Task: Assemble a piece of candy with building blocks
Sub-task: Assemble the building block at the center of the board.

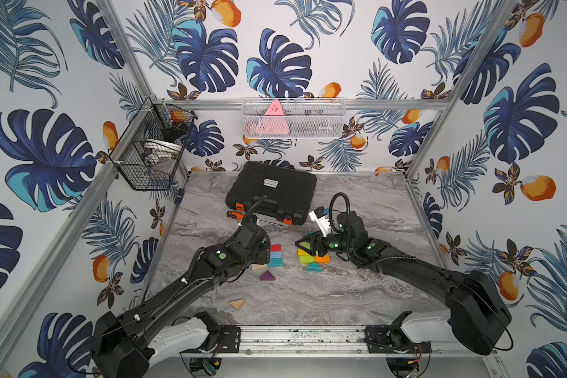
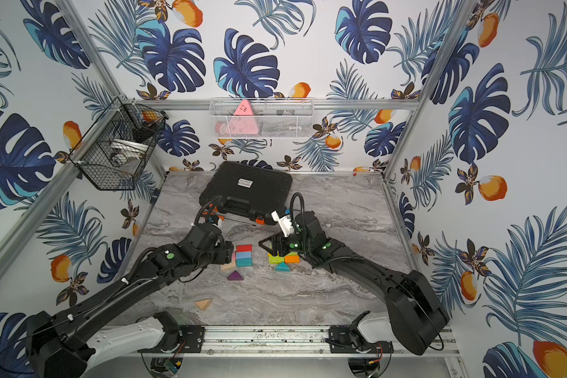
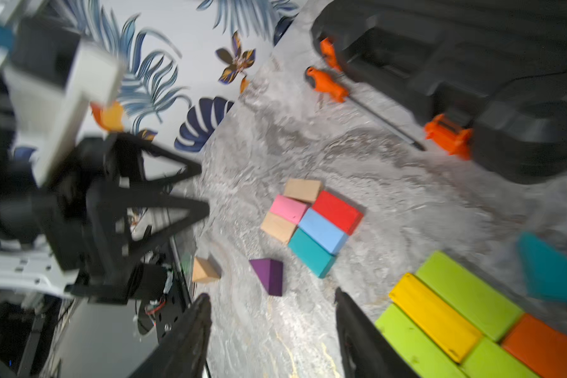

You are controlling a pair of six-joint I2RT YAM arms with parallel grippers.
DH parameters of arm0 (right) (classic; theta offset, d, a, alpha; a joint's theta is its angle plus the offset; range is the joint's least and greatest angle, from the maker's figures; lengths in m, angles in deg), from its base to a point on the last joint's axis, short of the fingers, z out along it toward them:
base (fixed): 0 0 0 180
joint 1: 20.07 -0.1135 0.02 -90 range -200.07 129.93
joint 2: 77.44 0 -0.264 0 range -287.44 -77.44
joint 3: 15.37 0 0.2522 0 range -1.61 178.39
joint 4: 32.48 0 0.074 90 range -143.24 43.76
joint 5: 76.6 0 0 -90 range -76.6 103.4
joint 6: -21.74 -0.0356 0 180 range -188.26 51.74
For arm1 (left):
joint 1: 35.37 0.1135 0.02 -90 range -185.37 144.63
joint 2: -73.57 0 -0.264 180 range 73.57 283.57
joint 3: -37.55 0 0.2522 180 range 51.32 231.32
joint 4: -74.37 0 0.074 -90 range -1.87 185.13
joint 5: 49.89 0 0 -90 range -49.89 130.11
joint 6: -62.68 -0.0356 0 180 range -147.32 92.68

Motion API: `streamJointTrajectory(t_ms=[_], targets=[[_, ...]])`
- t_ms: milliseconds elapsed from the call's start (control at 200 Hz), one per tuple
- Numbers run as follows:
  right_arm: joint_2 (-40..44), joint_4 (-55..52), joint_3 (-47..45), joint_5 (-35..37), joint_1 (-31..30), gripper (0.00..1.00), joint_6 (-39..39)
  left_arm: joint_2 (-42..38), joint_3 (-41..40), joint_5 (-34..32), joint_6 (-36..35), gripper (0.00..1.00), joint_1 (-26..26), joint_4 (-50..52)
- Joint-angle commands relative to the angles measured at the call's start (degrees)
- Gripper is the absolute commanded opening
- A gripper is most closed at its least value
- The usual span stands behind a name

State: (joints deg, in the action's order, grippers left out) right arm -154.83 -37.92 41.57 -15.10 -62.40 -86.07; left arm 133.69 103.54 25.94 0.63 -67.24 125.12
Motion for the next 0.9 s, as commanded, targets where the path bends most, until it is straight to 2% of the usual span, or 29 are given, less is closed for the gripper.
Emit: streamJointTrajectory(t_ms=[0,120,180,330,490,570,896], targets=[[0.89,5.45,-5.79,3.4,-5.69,0.49,1.21,-1.08,3.24,3.78,-6.39,0.76,4.3,4.38],[-2.09,16.19,-11.99,4.36,-11.2,0.26,-1.11,-2.36,4.35,4.71,-9.67,0.76,9.02,6.37],[-4.4,22.6,-14.3,2.66,-12.84,0.2,-1.33,-3.04,3.45,5.66,-10.48,0.74,10.71,5.96],[-9.79,42.96,-21.85,1.35,-17.89,0.05,7.15,-4.46,-0.17,7.78,-12.02,0.73,12.19,3.46],[-24.43,66.15,-24.34,-2.02,-18.58,0.03,11.76,-3.32,-1.07,8.45,-12.9,0.73,12.67,2.45],[-32.14,78.51,-24.47,-0.73,-18.54,0.02,11.58,-2.31,-1.06,8.44,-13.08,0.73,13.02,2.22],[-44.61,77.34,-14.66,2.63,-18.49,0.05,14.02,-0.73,-1.34,9.73,-13.64,0.73,14.05,1.77]])
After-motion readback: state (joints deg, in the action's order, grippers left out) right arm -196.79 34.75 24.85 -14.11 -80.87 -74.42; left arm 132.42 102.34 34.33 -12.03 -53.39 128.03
